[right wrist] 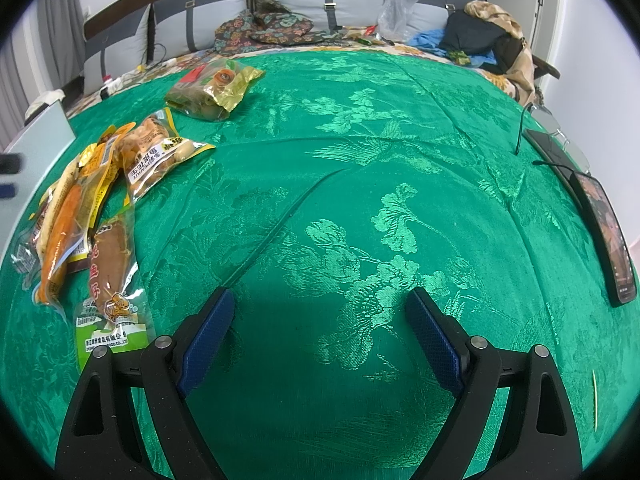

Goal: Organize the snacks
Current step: 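Grasp the yellow long packet with the left tool and pull it out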

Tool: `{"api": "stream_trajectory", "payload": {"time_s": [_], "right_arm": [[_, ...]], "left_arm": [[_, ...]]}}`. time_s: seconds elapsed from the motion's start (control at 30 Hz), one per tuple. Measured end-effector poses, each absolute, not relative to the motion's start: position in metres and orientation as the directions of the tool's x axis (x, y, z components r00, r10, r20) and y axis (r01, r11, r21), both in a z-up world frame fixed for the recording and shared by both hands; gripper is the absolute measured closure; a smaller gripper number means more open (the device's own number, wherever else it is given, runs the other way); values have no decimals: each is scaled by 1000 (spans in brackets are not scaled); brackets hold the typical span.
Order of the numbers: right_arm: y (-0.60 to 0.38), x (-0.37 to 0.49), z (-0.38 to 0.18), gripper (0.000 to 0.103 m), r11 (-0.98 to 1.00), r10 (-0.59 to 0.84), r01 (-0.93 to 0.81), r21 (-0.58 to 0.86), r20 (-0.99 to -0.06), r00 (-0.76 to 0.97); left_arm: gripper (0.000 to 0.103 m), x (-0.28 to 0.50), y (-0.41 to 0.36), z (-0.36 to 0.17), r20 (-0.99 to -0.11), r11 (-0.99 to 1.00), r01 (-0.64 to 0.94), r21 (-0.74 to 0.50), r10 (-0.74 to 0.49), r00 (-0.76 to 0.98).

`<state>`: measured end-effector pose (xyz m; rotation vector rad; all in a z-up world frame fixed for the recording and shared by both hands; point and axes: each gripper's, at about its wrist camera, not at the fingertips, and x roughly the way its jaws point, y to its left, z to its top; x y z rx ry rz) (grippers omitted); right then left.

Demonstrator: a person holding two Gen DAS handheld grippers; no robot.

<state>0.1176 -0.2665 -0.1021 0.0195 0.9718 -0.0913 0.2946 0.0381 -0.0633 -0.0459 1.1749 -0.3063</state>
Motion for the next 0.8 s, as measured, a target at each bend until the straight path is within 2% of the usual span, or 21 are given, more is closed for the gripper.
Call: {"api": "stream_trajectory", "payload": {"time_s": [0.07,0.17,0.2,0.27,0.3,0.33,0.37,0.53,0.8], "right_arm": [[-266,118,-102,13,996,-69,86,-25,-826,560],[-266,118,-102,13,996,-68,86,-23,-826,560],[-266,118,-102,12,996,-68,86,-24,-826,560],[-267,118,-102,12,996,-67,85,-23,-826,560],[-266,118,-102,12,996,-68,86,-24,-826,560],[-267,118,-103,12,996,-68,86,-24,-826,560],[-266,118,-102,12,996,-68,86,-23,-826,560],[-267,118,-102,12,996,-67,86,-23,-826,560],[-267,118,-102,12,996,-67,86,-23,-826,560]], "left_arm": [[3,312,24,-79,-921,959,246,-145,-221,321],[10,331,19,-101,-941,967,218,-131,-191,281],[10,333,16,-104,-939,971,212,-111,-172,296],[18,333,14,-104,-929,969,227,-101,-174,327],[25,330,15,-102,-922,969,231,-86,-165,349],[47,328,15,-101,-919,973,229,-39,-125,373],[61,326,17,-100,-916,973,230,-11,-101,388],[63,302,53,-98,-910,992,123,-21,-70,410],[63,206,75,-101,-909,999,41,9,-9,417]]}}
